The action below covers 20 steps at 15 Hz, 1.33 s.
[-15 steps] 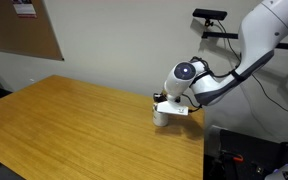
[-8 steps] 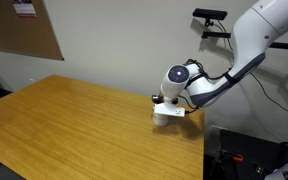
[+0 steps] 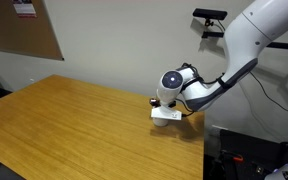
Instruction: Remove the green pen from the mug
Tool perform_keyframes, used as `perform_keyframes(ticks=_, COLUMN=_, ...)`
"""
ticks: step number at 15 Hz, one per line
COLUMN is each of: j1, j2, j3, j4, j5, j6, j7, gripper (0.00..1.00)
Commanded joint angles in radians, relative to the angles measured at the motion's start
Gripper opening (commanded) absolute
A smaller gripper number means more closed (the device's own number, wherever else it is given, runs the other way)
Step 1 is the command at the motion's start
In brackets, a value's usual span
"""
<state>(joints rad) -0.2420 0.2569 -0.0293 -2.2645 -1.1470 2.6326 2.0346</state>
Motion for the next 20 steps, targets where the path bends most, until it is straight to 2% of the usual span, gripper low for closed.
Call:
perform_keyframes(ticks=1, j1=0.066, j2=0.026, j3=-0.06, j4=0.028, j5=0.027, j6=-0.006, j7=-0.001, gripper=0.49)
perform_keyframes(ticks=7, j1=0.096, j2=0.052, j3=-0.099, j4=0.045, j5=0.04, j6=-0.002, j7=-0.003, gripper=0.5)
perform_keyframes(ticks=20, j1=0.111, j2=0.084, j3=-0.119, j4=0.07, j5=0.063, j6=-0.004, j7=-0.005, gripper=0.49)
